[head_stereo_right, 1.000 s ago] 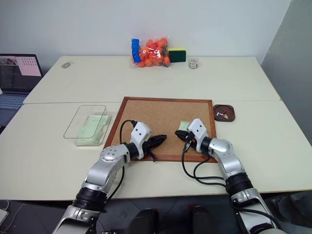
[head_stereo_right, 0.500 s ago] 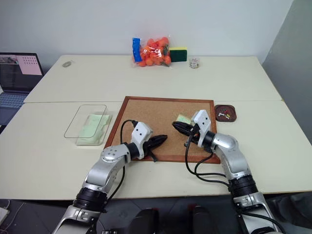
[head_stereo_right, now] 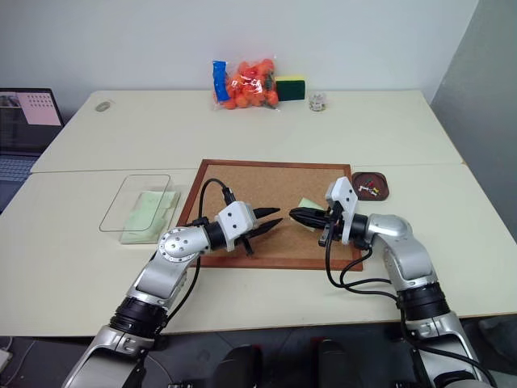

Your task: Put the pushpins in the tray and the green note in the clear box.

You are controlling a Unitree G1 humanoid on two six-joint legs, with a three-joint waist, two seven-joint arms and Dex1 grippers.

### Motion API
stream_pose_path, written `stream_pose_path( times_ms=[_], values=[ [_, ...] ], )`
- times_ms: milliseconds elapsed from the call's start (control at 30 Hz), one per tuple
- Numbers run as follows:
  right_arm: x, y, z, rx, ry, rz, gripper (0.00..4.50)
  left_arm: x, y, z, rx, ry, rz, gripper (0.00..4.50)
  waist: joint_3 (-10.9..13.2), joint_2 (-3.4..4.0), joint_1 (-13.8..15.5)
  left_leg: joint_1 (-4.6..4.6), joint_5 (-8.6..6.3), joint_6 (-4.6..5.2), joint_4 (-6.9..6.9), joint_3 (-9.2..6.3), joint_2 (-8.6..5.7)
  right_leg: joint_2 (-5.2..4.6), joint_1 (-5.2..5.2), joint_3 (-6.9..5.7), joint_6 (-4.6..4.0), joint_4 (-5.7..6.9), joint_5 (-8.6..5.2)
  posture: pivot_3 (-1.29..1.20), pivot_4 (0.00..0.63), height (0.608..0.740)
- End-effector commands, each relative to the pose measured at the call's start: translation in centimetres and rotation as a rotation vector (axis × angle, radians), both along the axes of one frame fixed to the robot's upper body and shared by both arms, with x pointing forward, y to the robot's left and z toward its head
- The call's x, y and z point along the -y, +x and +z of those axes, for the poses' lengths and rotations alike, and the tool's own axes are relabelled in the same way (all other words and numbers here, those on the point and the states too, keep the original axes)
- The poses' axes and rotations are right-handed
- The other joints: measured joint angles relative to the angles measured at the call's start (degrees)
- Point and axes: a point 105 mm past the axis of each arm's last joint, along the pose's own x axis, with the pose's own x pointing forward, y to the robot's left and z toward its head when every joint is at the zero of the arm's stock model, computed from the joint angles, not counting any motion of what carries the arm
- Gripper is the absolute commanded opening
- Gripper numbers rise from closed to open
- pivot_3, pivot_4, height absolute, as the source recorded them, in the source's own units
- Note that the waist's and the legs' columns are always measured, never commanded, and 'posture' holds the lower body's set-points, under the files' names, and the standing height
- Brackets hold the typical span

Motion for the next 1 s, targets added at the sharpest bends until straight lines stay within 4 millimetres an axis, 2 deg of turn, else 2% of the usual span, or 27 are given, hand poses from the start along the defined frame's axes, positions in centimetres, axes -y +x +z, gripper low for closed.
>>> stream_pose_path(
  times_ms=[33,100,233,500,767,1000],
  values=[
    [-0.4,-0.5,1.1,0.021,0.009,0.065,0.0,0.3,-0.2,1.5,0.167,0.051,-0.067,2.05,0.0,0.0,0.02,0.0,0.0,0.0,0.0,-0.01,0.0,0.0,0.0,-0.01,-0.01,0.0,0.0,0.0,0.15,0.74],
    [-0.6,-0.9,1.0,0.011,0.008,0.09,0.0,0.5,-0.1,1.9,0.227,0.072,-0.093,2.49,0.0,0.0,0.02,-0.01,0.0,0.0,0.0,-0.02,-0.01,0.0,0.0,-0.02,0.01,0.0,0.0,0.0,0.15,0.74],
    [-0.9,-1.4,0.9,-0.007,0.005,0.119,0.0,0.8,0.4,2.8,0.305,0.078,-0.116,2.49,0.01,-0.02,0.02,-0.02,0.0,0.0,0.05,-0.02,-0.02,-0.01,0.01,-0.03,0.13,0.02,-0.06,0.0,0.15,0.74],
    [-1.4,-1.9,0.7,-0.019,0.002,0.141,0.0,1.3,-0.3,1.5,0.316,0.143,-0.227,2.49,0.02,-0.02,-0.04,-0.01,0.0,0.0,0.03,-0.01,-0.02,0.0,0.0,-0.04,0.12,0.04,-0.05,0.0,0.15,0.74],
    [-1.2,-1.9,0.6,-0.018,-0.008,0.145,0.0,1.2,-0.1,1.5,0.326,0.169,-0.251,2.49,0.02,-0.01,-0.03,0.0,0.0,0.01,0.07,-0.04,-0.02,0.02,0.0,-0.07,0.14,0.11,-0.06,0.0,0.15,0.74],
    [-1.6,-2.1,0.7,-0.026,-0.003,0.16,0.0,2.0,-0.5,1.1,0.327,0.174,-0.299,2.49,0.02,-0.01,-0.03,0.0,0.0,0.01,0.07,-0.03,-0.02,0.02,0.0,-0.05,0.13,0.11,-0.06,0.0,0.15,0.74]
  ],
)
